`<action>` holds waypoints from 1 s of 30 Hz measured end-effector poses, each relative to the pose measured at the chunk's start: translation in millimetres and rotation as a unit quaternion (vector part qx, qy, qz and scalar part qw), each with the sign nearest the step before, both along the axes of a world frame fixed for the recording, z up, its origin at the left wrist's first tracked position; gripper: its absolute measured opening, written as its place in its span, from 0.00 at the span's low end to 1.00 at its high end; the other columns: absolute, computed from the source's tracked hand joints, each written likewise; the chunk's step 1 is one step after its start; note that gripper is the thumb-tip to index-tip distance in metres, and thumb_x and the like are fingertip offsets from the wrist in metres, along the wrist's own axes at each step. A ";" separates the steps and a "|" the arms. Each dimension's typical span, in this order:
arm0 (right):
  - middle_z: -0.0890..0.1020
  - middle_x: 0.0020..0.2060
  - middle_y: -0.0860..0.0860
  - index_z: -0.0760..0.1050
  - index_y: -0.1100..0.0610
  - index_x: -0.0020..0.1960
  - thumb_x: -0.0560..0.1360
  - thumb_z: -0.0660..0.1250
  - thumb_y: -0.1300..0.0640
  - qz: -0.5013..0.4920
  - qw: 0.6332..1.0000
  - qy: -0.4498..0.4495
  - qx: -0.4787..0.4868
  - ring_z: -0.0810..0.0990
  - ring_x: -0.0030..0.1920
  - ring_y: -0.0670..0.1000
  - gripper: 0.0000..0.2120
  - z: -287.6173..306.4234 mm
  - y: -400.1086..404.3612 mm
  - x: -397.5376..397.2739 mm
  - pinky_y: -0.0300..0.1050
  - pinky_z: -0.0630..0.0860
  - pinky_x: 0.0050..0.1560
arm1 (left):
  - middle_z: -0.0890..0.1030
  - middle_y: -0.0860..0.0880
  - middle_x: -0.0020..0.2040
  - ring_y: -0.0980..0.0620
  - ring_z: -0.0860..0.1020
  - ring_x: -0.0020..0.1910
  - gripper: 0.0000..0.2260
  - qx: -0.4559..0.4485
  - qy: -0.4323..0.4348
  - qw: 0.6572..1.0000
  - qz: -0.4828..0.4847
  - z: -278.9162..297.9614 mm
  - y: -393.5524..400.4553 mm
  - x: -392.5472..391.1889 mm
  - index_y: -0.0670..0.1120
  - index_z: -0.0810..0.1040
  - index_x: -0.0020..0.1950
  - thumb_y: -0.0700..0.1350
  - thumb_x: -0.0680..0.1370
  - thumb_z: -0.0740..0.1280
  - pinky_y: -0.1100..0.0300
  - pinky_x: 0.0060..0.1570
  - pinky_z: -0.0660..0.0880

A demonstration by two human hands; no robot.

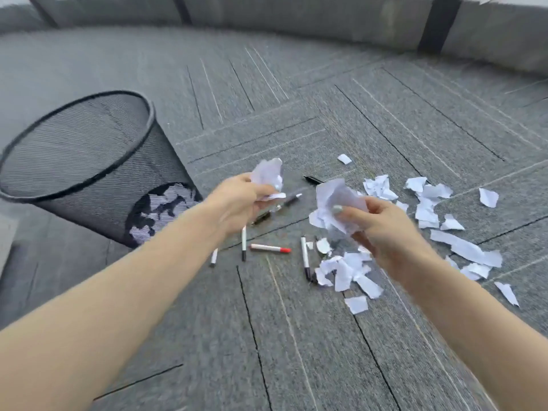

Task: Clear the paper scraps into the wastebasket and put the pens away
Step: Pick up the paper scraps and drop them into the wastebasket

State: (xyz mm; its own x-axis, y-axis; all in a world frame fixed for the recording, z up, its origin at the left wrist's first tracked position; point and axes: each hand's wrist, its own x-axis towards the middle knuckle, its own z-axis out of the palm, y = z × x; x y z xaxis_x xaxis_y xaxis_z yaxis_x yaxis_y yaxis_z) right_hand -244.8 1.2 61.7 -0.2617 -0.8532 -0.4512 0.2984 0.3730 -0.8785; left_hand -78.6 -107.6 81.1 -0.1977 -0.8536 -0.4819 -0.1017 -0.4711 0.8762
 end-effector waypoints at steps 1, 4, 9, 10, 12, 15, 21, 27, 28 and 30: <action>0.81 0.39 0.54 0.77 0.62 0.51 0.71 0.70 0.64 0.020 1.000 0.001 -0.022 0.77 0.36 0.49 0.09 13.2 -17.2 16.5 0.37 0.75 0.35 | 0.77 0.49 0.36 0.57 0.77 0.32 0.09 -0.021 0.025 0.999 0.037 21.6 -10.1 18.5 0.41 0.73 0.43 0.27 0.76 0.61 0.71 0.27 0.76; 0.81 0.37 0.52 0.78 0.61 0.48 0.70 0.70 0.65 0.087 0.992 0.022 -0.087 0.78 0.35 0.48 0.07 48.0 -73.0 76.4 0.36 0.77 0.36 | 0.80 0.51 0.30 0.60 0.78 0.24 0.12 -0.077 0.086 0.982 0.150 73.1 -40.5 83.4 0.42 0.73 0.41 0.27 0.77 0.59 0.73 0.26 0.75; 0.75 0.29 0.49 0.76 0.59 0.35 0.72 0.67 0.63 0.113 0.949 0.178 -0.236 0.72 0.31 0.44 0.06 96.9 -154.4 194.8 0.40 0.69 0.32 | 0.78 0.47 0.34 0.47 0.75 0.39 0.13 -0.157 -0.093 0.907 0.380 92.9 -74.3 202.6 0.43 0.69 0.34 0.29 0.73 0.65 0.57 0.41 0.75; 0.74 0.29 0.49 0.76 0.63 0.37 0.72 0.66 0.61 0.113 0.936 0.212 -0.257 0.71 0.32 0.45 0.06 101.5 -166.5 215.6 0.42 0.69 0.33 | 0.76 0.45 0.36 0.48 0.73 0.40 0.14 -0.155 -0.151 0.889 0.405 88.2 -75.3 217.3 0.45 0.68 0.31 0.31 0.72 0.66 0.56 0.41 0.72; 0.77 0.33 0.50 0.78 0.63 0.42 0.72 0.64 0.61 0.122 0.918 0.267 -0.266 0.74 0.36 0.48 0.06 102.1 -187.6 250.2 0.47 0.73 0.38 | 0.73 0.45 0.36 0.48 0.69 0.37 0.14 -0.153 -0.216 0.866 0.425 75.3 -76.4 232.0 0.45 0.67 0.28 0.36 0.70 0.68 0.62 0.35 0.68; 0.82 0.47 0.53 0.77 0.59 0.54 0.72 0.64 0.59 0.176 0.864 0.398 -0.251 0.79 0.49 0.53 0.11 90.2 -196.1 277.4 0.49 0.74 0.51 | 0.78 0.42 0.34 0.44 0.75 0.35 0.07 -0.159 -0.269 0.890 0.333 66.4 -80.5 226.0 0.42 0.76 0.35 0.41 0.72 0.68 0.68 0.29 0.71; 0.80 0.56 0.47 0.73 0.53 0.58 0.74 0.66 0.47 0.195 0.806 0.523 -0.196 0.76 0.60 0.50 0.15 61.5 -175.7 255.8 0.62 0.48 0.73 | 0.71 0.41 0.68 0.42 0.64 0.70 0.24 -0.120 -0.514 0.845 0.090 60.0 -83.2 211.5 0.45 0.70 0.68 0.49 0.74 0.69 0.50 0.65 0.65; 0.79 0.58 0.50 0.78 0.51 0.54 0.75 0.64 0.48 0.215 0.779 0.558 -0.190 0.74 0.63 0.52 0.11 63.2 -173.3 256.8 0.64 0.48 0.72 | 0.80 0.46 0.56 0.44 0.73 0.59 0.09 -0.330 -0.459 0.803 0.188 56.6 -88.0 181.4 0.50 0.80 0.52 0.43 0.75 0.64 0.50 0.60 0.68; 0.78 0.59 0.50 0.78 0.52 0.54 0.74 0.64 0.50 0.227 0.770 0.562 -0.198 0.73 0.63 0.54 0.11 64.5 -173.5 254.9 0.64 0.52 0.72 | 0.80 0.46 0.55 0.45 0.74 0.58 0.09 -0.361 -0.437 0.799 0.202 57.8 -88.4 172.9 0.49 0.81 0.51 0.42 0.75 0.63 0.52 0.59 0.68; 0.78 0.58 0.52 0.78 0.55 0.54 0.73 0.63 0.56 0.243 0.744 0.584 -0.216 0.74 0.60 0.56 0.12 75.0 -171.8 239.1 0.61 0.61 0.68 | 0.79 0.46 0.54 0.45 0.74 0.57 0.10 -0.403 -0.383 0.804 0.211 61.4 -88.7 153.0 0.47 0.80 0.51 0.40 0.76 0.61 0.55 0.56 0.68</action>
State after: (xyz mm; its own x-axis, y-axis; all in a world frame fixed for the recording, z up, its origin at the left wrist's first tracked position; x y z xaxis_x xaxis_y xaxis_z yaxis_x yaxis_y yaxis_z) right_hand -5.8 -170.5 136.7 0.1268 -0.9744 0.1857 -0.8401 -0.2051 -0.5022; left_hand 74.3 -196.3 142.6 0.2829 -0.8626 0.4193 -0.7369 0.0844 0.6708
